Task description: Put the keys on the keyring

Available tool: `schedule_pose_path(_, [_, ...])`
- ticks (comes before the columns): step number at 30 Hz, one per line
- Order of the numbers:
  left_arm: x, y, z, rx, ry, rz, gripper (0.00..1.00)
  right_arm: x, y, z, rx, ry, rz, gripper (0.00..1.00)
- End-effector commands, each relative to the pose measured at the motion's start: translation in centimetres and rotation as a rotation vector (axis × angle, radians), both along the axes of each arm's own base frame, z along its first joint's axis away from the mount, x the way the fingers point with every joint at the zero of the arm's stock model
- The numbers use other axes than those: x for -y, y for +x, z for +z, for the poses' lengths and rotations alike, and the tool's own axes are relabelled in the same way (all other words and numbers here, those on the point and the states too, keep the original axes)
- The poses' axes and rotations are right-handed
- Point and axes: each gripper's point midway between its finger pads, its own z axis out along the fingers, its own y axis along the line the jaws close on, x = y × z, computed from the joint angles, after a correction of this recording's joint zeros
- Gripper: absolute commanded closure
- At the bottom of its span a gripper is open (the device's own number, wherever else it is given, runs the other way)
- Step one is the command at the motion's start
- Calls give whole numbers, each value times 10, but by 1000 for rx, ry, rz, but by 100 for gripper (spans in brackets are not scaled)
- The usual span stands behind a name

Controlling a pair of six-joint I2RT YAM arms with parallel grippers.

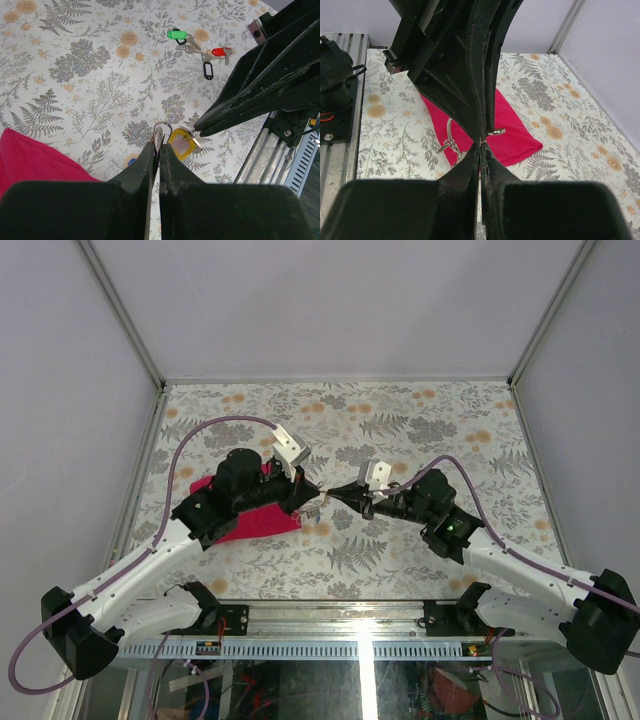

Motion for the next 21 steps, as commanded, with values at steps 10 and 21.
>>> schedule_pose_path(10, [3, 7, 23, 58, -32, 2, 100, -14, 11, 37, 100, 69, -27, 100])
schedule_pose_path(21, [2, 9, 21, 55, -24, 12, 100, -11, 11, 48, 121, 102, -45, 100])
